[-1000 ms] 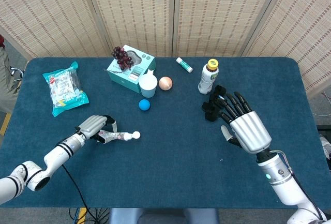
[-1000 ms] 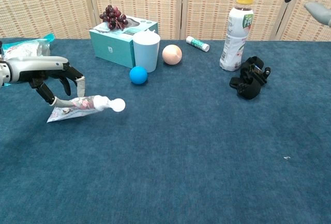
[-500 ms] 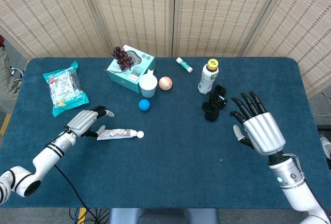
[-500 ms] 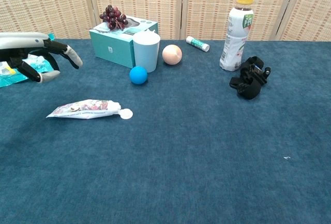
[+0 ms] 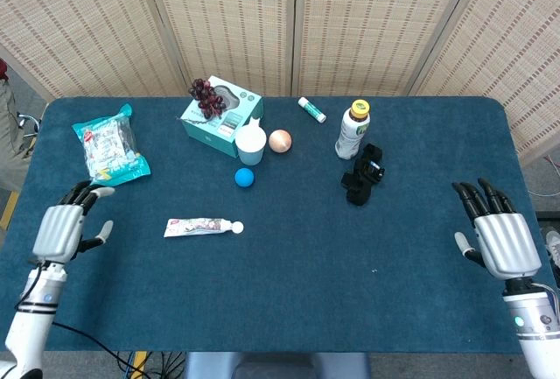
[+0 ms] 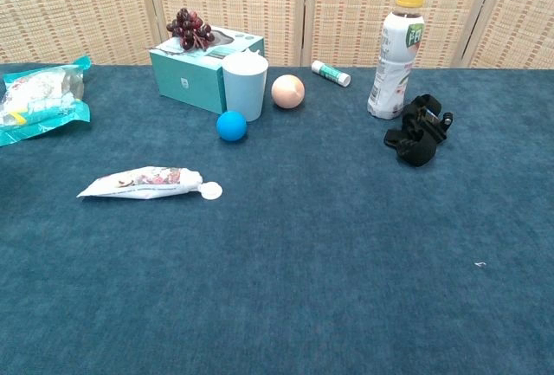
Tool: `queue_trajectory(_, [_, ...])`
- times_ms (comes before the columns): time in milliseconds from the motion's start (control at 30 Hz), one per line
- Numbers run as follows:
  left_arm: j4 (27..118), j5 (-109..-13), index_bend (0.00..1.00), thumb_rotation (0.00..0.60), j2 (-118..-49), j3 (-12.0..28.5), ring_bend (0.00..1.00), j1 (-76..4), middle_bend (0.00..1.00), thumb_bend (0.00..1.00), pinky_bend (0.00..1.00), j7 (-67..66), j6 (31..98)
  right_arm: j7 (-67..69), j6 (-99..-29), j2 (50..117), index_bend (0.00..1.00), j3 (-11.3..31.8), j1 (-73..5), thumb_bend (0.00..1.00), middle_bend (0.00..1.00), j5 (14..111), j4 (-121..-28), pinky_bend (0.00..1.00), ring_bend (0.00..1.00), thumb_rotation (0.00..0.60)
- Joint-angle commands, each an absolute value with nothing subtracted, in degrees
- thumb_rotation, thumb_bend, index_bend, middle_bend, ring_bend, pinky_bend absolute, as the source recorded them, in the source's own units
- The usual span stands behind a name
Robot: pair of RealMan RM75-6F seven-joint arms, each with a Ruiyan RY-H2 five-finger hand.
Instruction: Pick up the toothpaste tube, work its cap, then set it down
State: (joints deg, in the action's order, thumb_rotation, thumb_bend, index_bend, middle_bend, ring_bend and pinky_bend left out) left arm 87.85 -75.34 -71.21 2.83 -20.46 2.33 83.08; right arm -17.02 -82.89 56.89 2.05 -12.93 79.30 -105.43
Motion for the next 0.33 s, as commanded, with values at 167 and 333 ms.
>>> queue_trajectory(167, [90.1, -78.6, 0.28, 0.600, -71.2, -0.9, 0.12, -9.7, 0.25, 0.33, 0.23, -3.1, 95.0, -15.6, -87.1, 58.9, 0.09, 0.3, -8.4, 0.26, 0.15, 80.8, -102.2, 0.21, 0.01, 0.600])
queue_trajectory(333, [92.7, -80.3, 0.29, 0.600, -70.4, -1.8, 0.12, -7.1, 0.25, 0.33, 0.22, -6.4, 97.0, -15.7, -87.1, 59.5, 0.09, 0.1, -7.4, 0.26, 0.15, 81.4, -102.1, 0.21, 0.01, 0.600])
